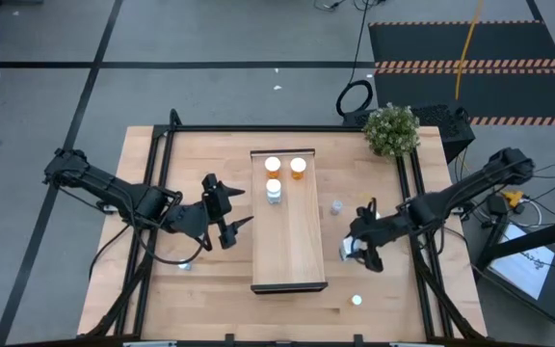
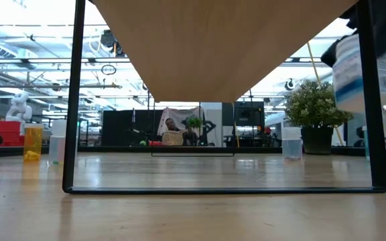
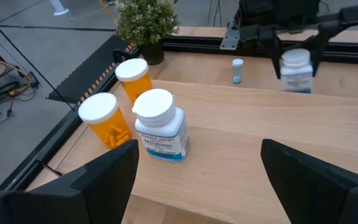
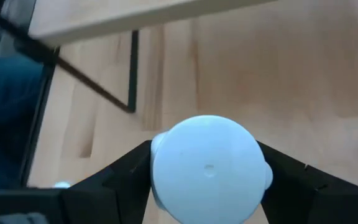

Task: Pick and place medicine bottles onto shelf by color
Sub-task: Put the white medicine bottle on the shelf aligned with the other white medicine bottle

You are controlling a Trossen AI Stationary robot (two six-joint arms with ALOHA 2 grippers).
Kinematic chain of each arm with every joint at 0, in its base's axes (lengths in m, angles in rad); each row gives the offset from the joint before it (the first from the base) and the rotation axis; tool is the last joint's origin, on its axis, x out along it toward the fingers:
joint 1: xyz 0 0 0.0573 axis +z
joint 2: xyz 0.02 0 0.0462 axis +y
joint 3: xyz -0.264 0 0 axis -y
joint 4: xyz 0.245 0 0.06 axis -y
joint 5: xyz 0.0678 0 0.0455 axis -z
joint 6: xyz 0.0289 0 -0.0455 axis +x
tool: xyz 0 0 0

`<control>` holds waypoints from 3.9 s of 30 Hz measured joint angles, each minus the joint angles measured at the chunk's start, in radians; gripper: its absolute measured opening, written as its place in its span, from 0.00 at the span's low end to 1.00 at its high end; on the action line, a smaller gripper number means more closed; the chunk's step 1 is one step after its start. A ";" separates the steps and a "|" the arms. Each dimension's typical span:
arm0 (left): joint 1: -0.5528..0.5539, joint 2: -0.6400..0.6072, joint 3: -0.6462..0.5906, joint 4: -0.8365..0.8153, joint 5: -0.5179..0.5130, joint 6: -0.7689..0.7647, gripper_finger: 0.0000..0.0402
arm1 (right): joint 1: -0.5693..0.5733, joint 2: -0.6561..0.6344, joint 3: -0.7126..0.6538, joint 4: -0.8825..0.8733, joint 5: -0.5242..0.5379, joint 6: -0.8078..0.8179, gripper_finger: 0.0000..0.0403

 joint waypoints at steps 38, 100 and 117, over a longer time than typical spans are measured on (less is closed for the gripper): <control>0.000 0.000 0.000 0.008 0.000 0.011 0.85 | -0.353 0.408 0.826 -0.493 0.054 -0.346 0.58; 0.000 0.000 0.000 0.024 0.002 0.020 0.85 | -0.503 0.624 0.850 -0.369 -0.032 -0.557 0.60; 0.000 0.000 0.000 0.023 0.002 0.021 0.85 | -0.502 0.628 0.845 -0.377 -0.029 -0.545 0.72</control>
